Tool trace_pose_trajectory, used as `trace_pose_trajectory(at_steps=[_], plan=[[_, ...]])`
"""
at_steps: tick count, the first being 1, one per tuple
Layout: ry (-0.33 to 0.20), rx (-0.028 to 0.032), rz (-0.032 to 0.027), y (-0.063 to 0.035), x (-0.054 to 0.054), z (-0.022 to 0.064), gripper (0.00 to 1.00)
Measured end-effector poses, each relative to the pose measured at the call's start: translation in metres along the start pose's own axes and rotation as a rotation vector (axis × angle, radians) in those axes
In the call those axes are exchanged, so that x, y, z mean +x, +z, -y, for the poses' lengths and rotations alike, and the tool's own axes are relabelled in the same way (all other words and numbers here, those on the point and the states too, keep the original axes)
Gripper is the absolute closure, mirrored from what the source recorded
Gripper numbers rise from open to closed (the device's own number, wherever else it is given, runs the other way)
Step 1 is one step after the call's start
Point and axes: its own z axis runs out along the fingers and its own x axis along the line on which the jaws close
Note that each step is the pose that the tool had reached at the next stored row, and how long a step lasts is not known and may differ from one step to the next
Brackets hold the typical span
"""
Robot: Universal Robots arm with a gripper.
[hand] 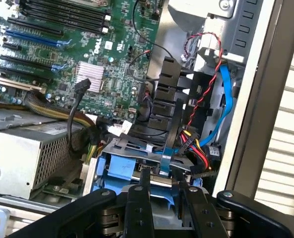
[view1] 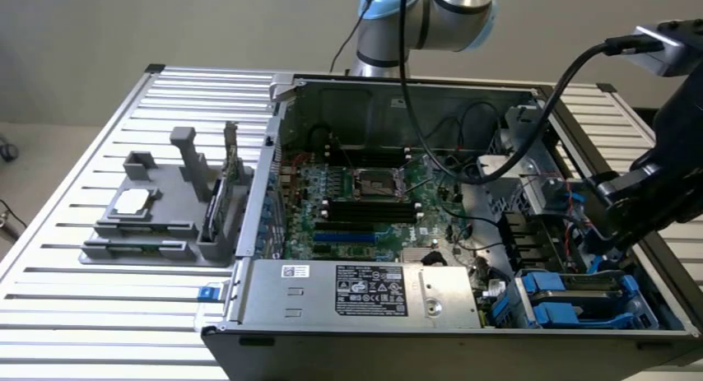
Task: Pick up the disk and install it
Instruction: 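Insert the first disk wire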
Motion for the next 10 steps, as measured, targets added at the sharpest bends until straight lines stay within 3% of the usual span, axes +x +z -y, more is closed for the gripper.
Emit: trace_pose_trajectory(at_steps=[10], plan=[[0.061, 0.0027, 0.0016, -0.0195, -0.001, -0.0023, 0.69]])
